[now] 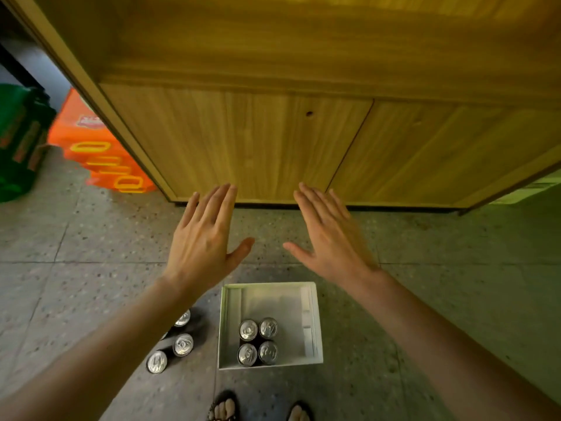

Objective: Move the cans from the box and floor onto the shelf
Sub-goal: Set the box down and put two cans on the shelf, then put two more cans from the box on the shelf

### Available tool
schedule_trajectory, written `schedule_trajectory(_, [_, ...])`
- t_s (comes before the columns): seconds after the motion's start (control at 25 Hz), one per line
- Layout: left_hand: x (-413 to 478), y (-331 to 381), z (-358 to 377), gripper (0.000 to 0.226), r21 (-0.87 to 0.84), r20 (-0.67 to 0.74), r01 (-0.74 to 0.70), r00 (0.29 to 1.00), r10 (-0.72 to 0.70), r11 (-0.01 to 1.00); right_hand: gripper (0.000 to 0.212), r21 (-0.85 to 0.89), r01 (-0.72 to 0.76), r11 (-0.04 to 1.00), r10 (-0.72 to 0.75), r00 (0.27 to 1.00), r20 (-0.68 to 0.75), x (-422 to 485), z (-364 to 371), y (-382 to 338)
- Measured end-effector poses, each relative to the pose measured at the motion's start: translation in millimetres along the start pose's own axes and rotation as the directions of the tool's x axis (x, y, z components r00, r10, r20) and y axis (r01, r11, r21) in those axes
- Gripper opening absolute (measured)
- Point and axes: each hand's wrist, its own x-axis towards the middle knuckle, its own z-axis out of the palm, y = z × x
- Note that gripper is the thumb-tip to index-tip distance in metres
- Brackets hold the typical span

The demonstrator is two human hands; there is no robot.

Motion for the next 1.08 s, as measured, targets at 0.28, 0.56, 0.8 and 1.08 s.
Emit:
schedule_trajectory(0.28, [-69,-21,208,0.080,0.010,0.069,-0.003,0.998,0.002,1.000,0.082,0.043,-0.011,0.999,0.010,1.000,0.010,-42,210,0])
schedule_trajectory(0.56, [-150,-21,341,0.084,-0.132,0.194,0.001,0.981,0.025,0.991,0.079,0.305,-0.066,0.950,0.046,0.996,0.073,-104,353,-22])
schedule_trajectory(0.8, [-192,-1,386,0.088,-0.378,0.334,0.187,0.941,-0.055,0.907,0.083,0.579,-0.241,0.779,0.067,0.950,0.306,-143,414,-44])
schedule_trajectory(1.08, [-176,4,405,0.085,-0.565,0.404,0.328,0.910,-0.093,0.757,0.062,0.703,-0.305,0.643,0.042,0.930,0.366,-120,432,-40])
